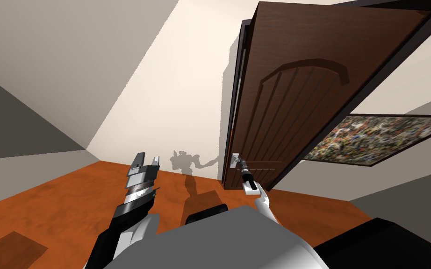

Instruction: Pull the door open

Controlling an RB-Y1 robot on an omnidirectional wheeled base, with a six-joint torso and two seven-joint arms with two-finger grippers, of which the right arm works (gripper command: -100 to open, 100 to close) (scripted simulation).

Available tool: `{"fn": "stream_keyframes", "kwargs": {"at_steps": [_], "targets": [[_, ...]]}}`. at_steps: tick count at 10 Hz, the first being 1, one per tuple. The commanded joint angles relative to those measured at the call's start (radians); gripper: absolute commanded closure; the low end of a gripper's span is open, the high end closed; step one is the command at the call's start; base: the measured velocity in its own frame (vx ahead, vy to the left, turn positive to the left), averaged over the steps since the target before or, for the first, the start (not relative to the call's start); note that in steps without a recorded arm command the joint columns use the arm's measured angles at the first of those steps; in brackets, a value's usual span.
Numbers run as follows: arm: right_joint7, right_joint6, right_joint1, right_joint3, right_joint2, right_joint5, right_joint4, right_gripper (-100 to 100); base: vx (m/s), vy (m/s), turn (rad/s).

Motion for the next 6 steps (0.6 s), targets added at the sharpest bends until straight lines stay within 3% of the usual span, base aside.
{"fn": "stream_keyframes", "kwargs": {"at_steps": [1, 5, 6], "targets": [[-0.028, -0.009, -0.008, 0.020, 0.006, -0.011, -0.009, 100, -0.024, -0.006, 0.011], [-0.136, -0.003, 0.000, 0.046, -0.005, -0.083, -0.015, 100, -0.035, -0.016, 0.031], [-0.153, -0.003, 0.000, 0.046, -0.005, -0.083, -0.015, 100, -0.035, -0.015, 0.022]]}}
